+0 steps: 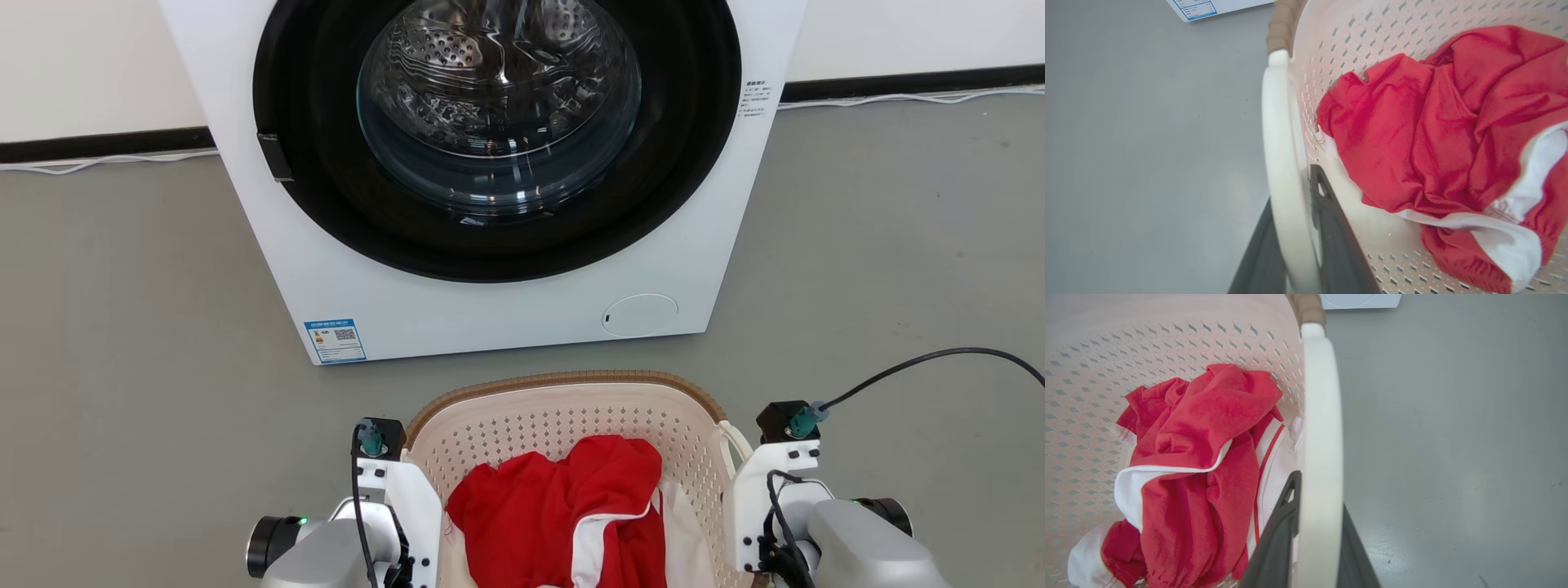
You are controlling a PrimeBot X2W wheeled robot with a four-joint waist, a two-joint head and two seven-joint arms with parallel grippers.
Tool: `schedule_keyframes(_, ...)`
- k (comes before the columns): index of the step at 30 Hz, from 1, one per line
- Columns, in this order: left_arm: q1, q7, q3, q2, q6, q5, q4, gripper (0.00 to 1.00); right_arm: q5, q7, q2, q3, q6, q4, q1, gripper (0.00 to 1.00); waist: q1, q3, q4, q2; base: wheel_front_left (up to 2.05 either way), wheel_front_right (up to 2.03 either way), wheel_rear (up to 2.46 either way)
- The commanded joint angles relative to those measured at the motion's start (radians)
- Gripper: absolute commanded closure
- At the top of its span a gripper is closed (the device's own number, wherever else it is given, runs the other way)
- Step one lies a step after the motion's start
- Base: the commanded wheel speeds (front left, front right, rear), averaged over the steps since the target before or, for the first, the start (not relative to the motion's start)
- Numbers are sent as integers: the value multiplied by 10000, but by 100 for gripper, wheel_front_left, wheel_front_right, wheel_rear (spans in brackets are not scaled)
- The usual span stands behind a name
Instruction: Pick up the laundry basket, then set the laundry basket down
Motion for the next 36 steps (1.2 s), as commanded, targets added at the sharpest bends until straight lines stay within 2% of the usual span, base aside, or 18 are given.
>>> schedule_keyframes(1, -356, -148, 51, 150, -59, 62, -18, 100, 50, -136, 164, 230, 163, -184, -269, 100, 1, 7, 0, 0, 0, 0, 0)
schedule_keyframes(16, -520, -439, 133, 150, 59, -76, -66, 100, 263, -499, 164, 421, 163, -248, -368, 100, 1, 307, 4, 0, 0, 0, 0)
schedule_keyframes(36, -2019, -1498, 161, 150, 505, 103, -292, 100, 427, -2063, 139, 557, 163, -502, -1324, 100, 1, 2498, 139, 0, 0, 0, 0)
